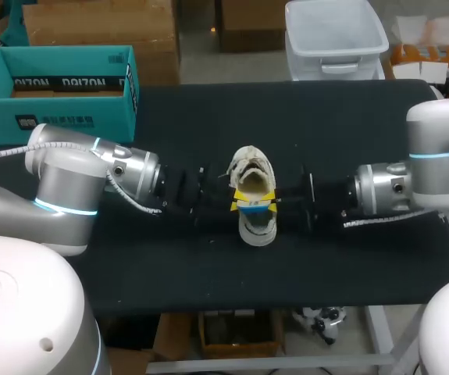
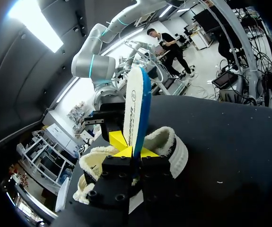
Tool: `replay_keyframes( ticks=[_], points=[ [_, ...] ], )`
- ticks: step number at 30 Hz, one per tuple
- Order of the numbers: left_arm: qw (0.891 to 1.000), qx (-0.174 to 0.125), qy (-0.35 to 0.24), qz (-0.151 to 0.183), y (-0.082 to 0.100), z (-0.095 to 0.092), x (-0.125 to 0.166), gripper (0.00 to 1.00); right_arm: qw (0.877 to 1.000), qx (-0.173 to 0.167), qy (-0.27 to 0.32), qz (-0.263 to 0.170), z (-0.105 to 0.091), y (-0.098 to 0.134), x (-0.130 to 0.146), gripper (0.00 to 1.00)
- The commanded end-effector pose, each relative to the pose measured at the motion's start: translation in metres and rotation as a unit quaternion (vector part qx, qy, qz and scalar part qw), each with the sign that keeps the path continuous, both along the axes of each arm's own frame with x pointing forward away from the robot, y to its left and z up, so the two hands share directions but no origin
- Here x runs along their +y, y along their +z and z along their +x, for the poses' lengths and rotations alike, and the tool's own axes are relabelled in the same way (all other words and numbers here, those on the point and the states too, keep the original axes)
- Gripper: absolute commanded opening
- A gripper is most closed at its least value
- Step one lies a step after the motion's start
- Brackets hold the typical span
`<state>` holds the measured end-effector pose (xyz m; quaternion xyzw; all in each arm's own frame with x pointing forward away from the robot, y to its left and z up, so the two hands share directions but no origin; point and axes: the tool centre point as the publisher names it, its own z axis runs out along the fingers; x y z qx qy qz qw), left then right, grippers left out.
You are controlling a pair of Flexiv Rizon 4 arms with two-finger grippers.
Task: Open the shoe tongue, take the insole out of the shoe, put the insole back into the shoe, and pack the shoe into the shoebox
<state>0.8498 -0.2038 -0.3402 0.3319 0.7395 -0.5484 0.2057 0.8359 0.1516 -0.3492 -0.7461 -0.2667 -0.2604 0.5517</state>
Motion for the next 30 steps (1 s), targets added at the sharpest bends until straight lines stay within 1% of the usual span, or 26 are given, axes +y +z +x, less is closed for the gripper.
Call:
replay_keyframes(
  ticks=[1,7,8,9,10,11,12,13,14,15,16,18,19,20,21,23,25,27,29,30],
  points=[
    [1.000,0.005,0.004,0.001,-0.007,0.009,0.000,0.00,1.000,0.006,0.010,0.000,0.008,-0.004,0.001,0.00],
    [1.000,0.008,0.006,0.003,-0.009,0.010,0.000,0.00,1.000,0.007,0.007,-0.003,0.009,-0.005,0.001,0.00],
    [1.000,0.008,0.006,0.003,-0.009,0.010,0.000,0.00,1.000,0.006,0.005,-0.004,0.007,-0.005,0.001,0.02],
    [1.000,0.008,0.005,0.003,-0.009,0.009,0.000,0.00,1.000,0.006,0.004,-0.004,0.004,-0.004,0.001,0.31],
    [1.000,0.008,0.005,0.003,-0.008,0.008,0.000,0.00,1.000,0.005,0.001,-0.005,0.000,-0.003,0.001,0.45],
    [1.000,0.008,0.004,0.003,-0.008,0.008,-0.001,0.00,1.000,0.005,0.000,-0.006,-0.002,-0.002,0.001,0.47],
    [1.000,0.007,0.004,0.003,-0.008,0.007,-0.001,0.00,1.000,0.004,-0.004,-0.008,-0.006,-0.001,0.001,0.58],
    [1.000,0.006,0.003,0.002,-0.007,0.006,-0.001,0.00,1.000,0.002,-0.007,-0.010,-0.011,0.001,0.001,0.61],
    [1.000,0.006,0.003,0.002,-0.007,0.006,-0.002,0.00,1.000,0.001,-0.009,-0.011,-0.014,0.003,0.001,0.61],
    [1.000,0.006,0.002,0.002,-0.007,0.006,-0.002,0.00,1.000,-0.001,-0.013,-0.014,-0.019,0.005,0.001,0.53],
    [1.000,0.005,0.002,0.002,-0.006,0.006,-0.002,0.00,1.000,-0.002,-0.015,-0.015,-0.022,0.006,0.001,0.49],
    [1.000,0.005,0.002,0.002,-0.006,0.006,-0.003,0.00,1.000,-0.004,-0.020,-0.017,-0.026,0.009,-0.001,0.44],
    [1.000,0.005,0.002,0.002,-0.006,0.006,-0.003,0.00,1.000,-0.005,-0.020,-0.017,-0.028,0.009,-0.001,0.42],
    [1.000,0.005,0.001,0.002,-0.006,0.006,-0.004,0.00,1.000,-0.006,-0.022,-0.017,-0.029,0.009,-0.002,0.35],
    [1.000,0.005,0.001,0.002,-0.006,0.006,-0.004,0.00,1.000,-0.007,-0.023,-0.016,-0.029,0.009,-0.002,0.28],
    [1.000,0.005,0.000,0.002,-0.006,0.005,-0.006,0.00,1.000,-0.010,-0.020,-0.011,-0.030,0.009,-0.003,0.20],
    [1.000,0.006,0.000,0.002,-0.007,0.005,-0.006,0.00,1.000,-0.009,-0.019,-0.010,-0.030,0.009,-0.004,0.17],
    [1.000,0.006,-0.001,0.005,-0.007,0.004,-0.007,0.00,1.000,-0.009,-0.019,-0.007,-0.030,0.009,-0.005,0.16],
    [1.000,0.006,-0.001,0.006,-0.007,0.003,-0.008,0.00,1.000,-0.010,-0.017,-0.006,-0.030,0.009,-0.006,0.01],
    [1.000,0.005,-0.001,0.006,-0.007,0.003,-0.008,0.00,1.000,-0.010,-0.017,-0.006,-0.030,0.009,-0.006,0.00]
  ],
)
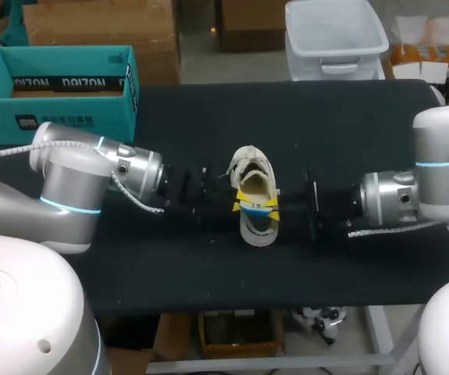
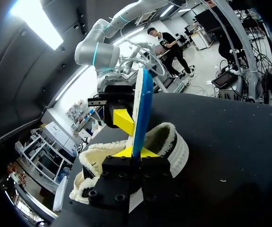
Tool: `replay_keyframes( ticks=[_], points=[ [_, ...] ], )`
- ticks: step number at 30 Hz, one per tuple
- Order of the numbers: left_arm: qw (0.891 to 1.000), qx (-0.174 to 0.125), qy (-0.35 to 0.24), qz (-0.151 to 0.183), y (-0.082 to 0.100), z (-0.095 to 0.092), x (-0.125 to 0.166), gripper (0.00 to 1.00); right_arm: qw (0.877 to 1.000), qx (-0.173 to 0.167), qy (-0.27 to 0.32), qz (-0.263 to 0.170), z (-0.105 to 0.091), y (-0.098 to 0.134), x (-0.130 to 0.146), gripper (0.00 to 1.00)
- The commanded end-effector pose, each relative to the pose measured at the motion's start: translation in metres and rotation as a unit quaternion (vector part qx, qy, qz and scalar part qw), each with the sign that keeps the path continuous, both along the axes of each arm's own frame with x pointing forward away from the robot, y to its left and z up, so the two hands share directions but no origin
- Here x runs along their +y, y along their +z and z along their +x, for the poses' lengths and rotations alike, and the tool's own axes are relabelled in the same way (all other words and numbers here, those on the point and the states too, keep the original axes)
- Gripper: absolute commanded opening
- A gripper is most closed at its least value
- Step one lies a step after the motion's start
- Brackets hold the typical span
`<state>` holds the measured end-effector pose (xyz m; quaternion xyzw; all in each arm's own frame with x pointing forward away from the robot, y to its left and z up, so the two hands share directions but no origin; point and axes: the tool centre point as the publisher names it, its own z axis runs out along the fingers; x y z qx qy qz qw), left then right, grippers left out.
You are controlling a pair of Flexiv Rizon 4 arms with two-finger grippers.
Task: Open the shoe tongue, take the insole out of the shoe, put the insole back into the shoe, and pack the shoe into the shoebox
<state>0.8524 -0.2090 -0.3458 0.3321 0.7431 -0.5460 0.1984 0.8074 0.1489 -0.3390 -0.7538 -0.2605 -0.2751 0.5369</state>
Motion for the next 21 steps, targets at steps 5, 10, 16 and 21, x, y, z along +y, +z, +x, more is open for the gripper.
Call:
replay_keyframes(
  ticks=[5,10,16,21],
  points=[
    [1.000,-0.001,-0.006,-0.002,0.004,-0.006,-0.002,0.00,1.000,-0.001,0.004,0.005,-0.001,-0.001,-0.005,0.00],
    [1.000,-0.013,-0.023,-0.016,0.014,-0.021,-0.001,0.58,1.000,-0.002,0.005,0.005,0.010,0.002,-0.004,0.00],
    [0.999,-0.020,-0.031,-0.020,0.017,-0.027,-0.002,0.00,1.000,-0.001,0.004,0.004,0.012,0.000,-0.001,0.00],
    [0.999,-0.021,-0.030,-0.019,0.016,-0.022,-0.004,0.00,1.000,0.001,0.005,0.004,0.014,-0.003,0.002,0.00]
  ],
)
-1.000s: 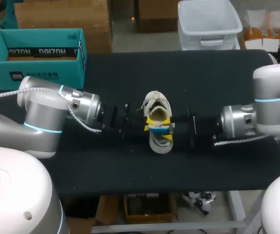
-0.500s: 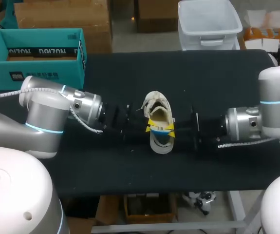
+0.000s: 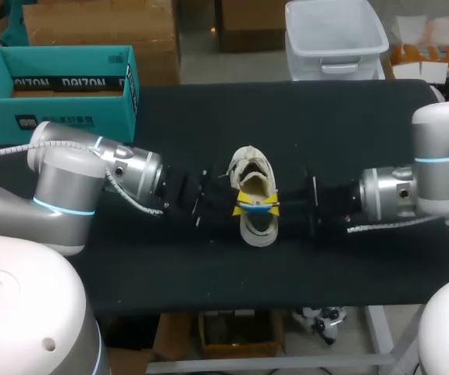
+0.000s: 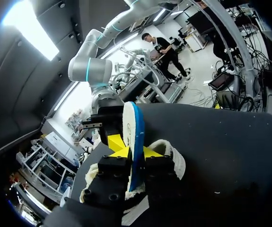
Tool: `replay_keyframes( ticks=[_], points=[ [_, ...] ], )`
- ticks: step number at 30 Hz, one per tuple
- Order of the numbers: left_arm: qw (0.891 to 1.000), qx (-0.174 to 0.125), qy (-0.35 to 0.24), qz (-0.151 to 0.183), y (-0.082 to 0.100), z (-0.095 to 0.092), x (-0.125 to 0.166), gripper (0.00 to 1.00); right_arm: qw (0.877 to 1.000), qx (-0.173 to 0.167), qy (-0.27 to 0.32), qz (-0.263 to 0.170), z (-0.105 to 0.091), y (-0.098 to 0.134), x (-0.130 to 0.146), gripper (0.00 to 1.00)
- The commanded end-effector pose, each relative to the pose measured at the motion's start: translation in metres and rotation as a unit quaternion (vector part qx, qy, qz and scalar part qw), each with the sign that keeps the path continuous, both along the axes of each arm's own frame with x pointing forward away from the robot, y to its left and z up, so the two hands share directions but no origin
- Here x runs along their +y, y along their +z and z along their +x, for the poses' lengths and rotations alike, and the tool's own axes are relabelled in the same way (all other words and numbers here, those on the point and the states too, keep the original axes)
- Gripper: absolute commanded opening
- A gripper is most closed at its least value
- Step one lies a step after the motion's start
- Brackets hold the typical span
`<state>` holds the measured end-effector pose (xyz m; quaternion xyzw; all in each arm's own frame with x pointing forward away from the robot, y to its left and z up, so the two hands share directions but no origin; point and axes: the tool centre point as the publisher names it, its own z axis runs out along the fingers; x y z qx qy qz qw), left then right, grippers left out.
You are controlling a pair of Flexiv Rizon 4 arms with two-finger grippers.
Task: Open the shoe tongue, take the insole out of the shoe, put the insole back into the shoe, and pack the shoe into the shoebox
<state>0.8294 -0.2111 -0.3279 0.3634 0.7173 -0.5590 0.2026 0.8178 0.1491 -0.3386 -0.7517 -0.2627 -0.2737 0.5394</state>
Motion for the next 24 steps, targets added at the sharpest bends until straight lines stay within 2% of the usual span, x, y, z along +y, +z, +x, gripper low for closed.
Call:
replay_keyframes(
  ticks=[1,9,13,21,22,23,24],
  points=[
    [1.000,0.000,0.003,0.000,-0.002,0.002,-0.001,0.00,1.000,0.002,0.002,0.002,0.005,-0.004,0.002,0.00],
    [1.000,0.007,0.022,0.013,-0.013,0.019,-0.002,0.00,1.000,0.015,0.006,-0.011,0.022,-0.017,0.004,0.00],
    [0.999,0.018,0.028,0.032,-0.022,0.024,-0.004,0.00,1.000,0.024,0.012,-0.014,0.033,-0.023,0.004,0.00],
    [0.999,0.018,0.031,0.034,-0.023,0.024,-0.002,0.00,1.000,0.022,0.007,-0.020,0.029,-0.019,0.005,0.00],
    [0.999,0.018,0.030,0.033,-0.023,0.023,-0.002,0.00,1.000,0.021,0.004,-0.022,0.026,-0.018,0.005,0.28],
    [0.999,0.018,0.030,0.033,-0.023,0.023,-0.002,0.00,1.000,0.018,0.002,-0.023,0.023,-0.015,0.005,0.42],
    [0.999,0.017,0.030,0.032,-0.023,0.022,-0.002,0.00,1.000,0.017,0.001,-0.024,0.020,-0.014,0.005,0.46]
  ],
)
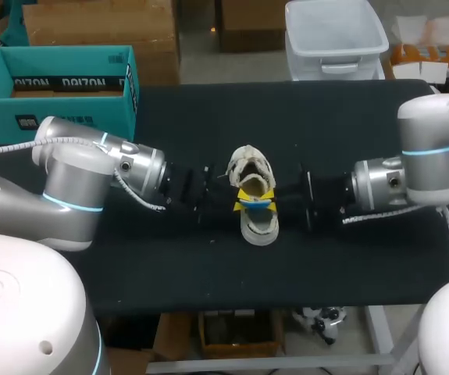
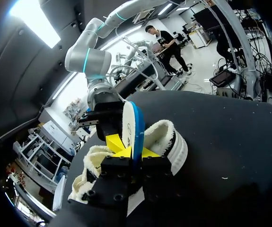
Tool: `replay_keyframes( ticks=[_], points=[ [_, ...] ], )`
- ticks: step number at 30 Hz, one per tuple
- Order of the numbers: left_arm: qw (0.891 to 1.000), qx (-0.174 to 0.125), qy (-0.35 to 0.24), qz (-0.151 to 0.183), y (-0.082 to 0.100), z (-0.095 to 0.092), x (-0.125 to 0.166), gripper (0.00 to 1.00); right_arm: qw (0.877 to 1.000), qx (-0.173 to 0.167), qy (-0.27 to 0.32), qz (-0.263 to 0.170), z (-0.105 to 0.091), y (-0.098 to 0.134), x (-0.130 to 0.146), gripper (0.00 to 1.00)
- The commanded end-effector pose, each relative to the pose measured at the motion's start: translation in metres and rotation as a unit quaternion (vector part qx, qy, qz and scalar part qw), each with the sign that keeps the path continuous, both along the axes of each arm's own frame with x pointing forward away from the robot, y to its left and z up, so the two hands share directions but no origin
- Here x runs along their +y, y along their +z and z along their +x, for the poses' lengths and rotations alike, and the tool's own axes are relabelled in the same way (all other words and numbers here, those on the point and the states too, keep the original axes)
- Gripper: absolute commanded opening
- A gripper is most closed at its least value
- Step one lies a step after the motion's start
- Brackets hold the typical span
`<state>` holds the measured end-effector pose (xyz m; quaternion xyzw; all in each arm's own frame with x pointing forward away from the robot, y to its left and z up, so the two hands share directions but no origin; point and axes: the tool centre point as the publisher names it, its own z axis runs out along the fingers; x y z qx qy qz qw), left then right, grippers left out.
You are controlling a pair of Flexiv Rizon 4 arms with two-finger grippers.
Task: Open the shoe tongue, take the insole out of the shoe, put the insole back into the shoe, and pack the shoe into the shoebox
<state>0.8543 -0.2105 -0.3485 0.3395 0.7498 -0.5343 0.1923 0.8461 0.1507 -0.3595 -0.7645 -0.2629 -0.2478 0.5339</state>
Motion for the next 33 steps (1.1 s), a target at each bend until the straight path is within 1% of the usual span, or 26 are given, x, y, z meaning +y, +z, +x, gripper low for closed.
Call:
replay_keyframes(
  ticks=[1,2,3,5,6,7,8,12,14,15,17,21,23,26,27,28,29,30,31,32,33],
  points=[
    [1.000,-0.002,0.001,-0.003,-0.002,-0.003,-0.003,0.00,1.000,-0.006,-0.010,-0.009,-0.010,0.009,0.003,0.49],
    [1.000,-0.002,0.001,-0.003,-0.002,-0.003,-0.003,0.00,1.000,-0.006,-0.012,-0.010,-0.011,0.009,0.003,0.54],
    [1.000,-0.003,0.001,-0.004,-0.001,-0.004,-0.003,0.00,1.000,-0.009,-0.015,-0.012,-0.016,0.013,0.003,0.65],
    [1.000,-0.003,0.000,-0.005,-0.001,-0.005,-0.003,0.00,1.000,-0.012,-0.021,-0.017,-0.021,0.017,0.002,0.63],
    [1.000,-0.003,0.000,-0.005,-0.001,-0.005,-0.004,0.00,0.999,-0.014,-0.023,-0.019,-0.024,0.019,0.002,0.58],
    [1.000,-0.003,0.000,-0.005,-0.001,-0.005,-0.004,0.00,0.999,-0.014,-0.023,-0.019,-0.024,0.019,0.002,0.58],
    [1.000,-0.003,0.000,-0.006,0.000,-0.006,-0.004,0.00,0.999,-0.014,-0.026,-0.022,-0.026,0.020,0.001,0.49],
    [1.000,-0.002,-0.001,-0.008,0.000,-0.007,-0.006,0.00,0.999,-0.013,-0.029,-0.023,-0.030,0.020,-0.001,0.35],
    [1.000,-0.002,-0.002,-0.007,0.000,-0.007,-0.007,0.00,0.999,-0.013,-0.031,-0.023,-0.031,0.020,-0.002,0.30],
    [1.000,-0.002,-0.002,-0.007,0.000,-0.007,-0.008,0.00,0.999,-0.014,-0.031,-0.023,-0.031,0.020,-0.003,0.25],
    [1.000,-0.003,-0.002,-0.007,0.000,-0.007,-0.008,0.00,0.999,-0.014,-0.032,-0.023,-0.031,0.020,-0.004,0.20],
    [1.000,-0.003,0.000,-0.006,0.000,-0.007,-0.008,0.00,0.999,-0.016,-0.032,-0.021,-0.032,0.018,-0.005,0.12],
    [1.000,-0.004,0.003,-0.005,0.002,-0.007,-0.009,0.00,0.999,-0.020,-0.033,-0.022,-0.032,0.018,-0.006,0.00],
    [1.000,-0.003,0.003,-0.008,0.005,-0.008,-0.008,0.00,0.999,-0.021,-0.031,-0.022,-0.032,0.018,-0.006,0.00],
    [1.000,-0.003,0.001,-0.010,0.007,-0.011,-0.008,0.08,0.999,-0.021,-0.030,-0.023,-0.032,0.018,-0.006,0.00],
    [1.000,-0.005,-0.003,-0.014,0.009,-0.013,-0.007,0.38,0.999,-0.021,-0.030,-0.023,-0.032,0.018,-0.006,0.00],
    [1.000,-0.010,-0.006,-0.018,0.012,-0.017,-0.006,0.45,0.999,-0.021,-0.030,-0.023,-0.032,0.017,-0.006,0.00],
    [1.000,-0.015,-0.010,-0.021,0.014,-0.020,-0.006,0.48,0.999,-0.022,-0.030,-0.023,-0.032,0.017,-0.006,0.00],
    [0.999,-0.019,-0.014,-0.023,0.016,-0.023,-0.005,0.48,0.999,-0.021,-0.030,-0.024,-0.033,0.017,-0.006,0.00],
    [0.999,-0.022,-0.017,-0.026,0.018,-0.025,-0.005,0.45,0.999,-0.021,-0.031,-0.024,-0.033,0.017,-0.006,0.00],
    [0.999,-0.023,-0.021,-0.028,0.020,-0.027,-0.005,0.39,0.999,-0.021,-0.031,-0.025,-0.033,0.017,-0.007,0.00]
  ],
)
